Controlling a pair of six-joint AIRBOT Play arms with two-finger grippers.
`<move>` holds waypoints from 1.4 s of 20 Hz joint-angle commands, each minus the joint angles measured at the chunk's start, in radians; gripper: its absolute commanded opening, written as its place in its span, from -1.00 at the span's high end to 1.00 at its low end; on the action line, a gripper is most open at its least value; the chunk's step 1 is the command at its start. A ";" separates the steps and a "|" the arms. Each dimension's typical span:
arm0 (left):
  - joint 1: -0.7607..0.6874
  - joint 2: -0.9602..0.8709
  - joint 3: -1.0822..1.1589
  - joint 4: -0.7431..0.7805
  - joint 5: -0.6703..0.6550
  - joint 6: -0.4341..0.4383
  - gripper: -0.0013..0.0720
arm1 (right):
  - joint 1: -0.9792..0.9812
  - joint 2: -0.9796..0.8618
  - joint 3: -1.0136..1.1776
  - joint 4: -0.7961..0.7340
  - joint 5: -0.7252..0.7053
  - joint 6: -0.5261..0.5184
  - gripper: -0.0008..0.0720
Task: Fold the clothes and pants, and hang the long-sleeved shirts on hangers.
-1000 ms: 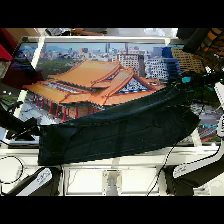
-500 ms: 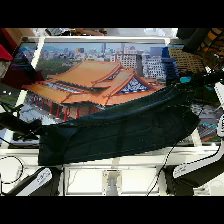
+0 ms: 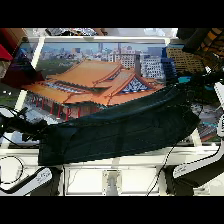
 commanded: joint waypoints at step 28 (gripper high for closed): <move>0.005 -0.108 0.006 0.010 0.186 -0.015 0.85 | 0.001 0.000 0.001 0.028 0.021 -0.003 0.93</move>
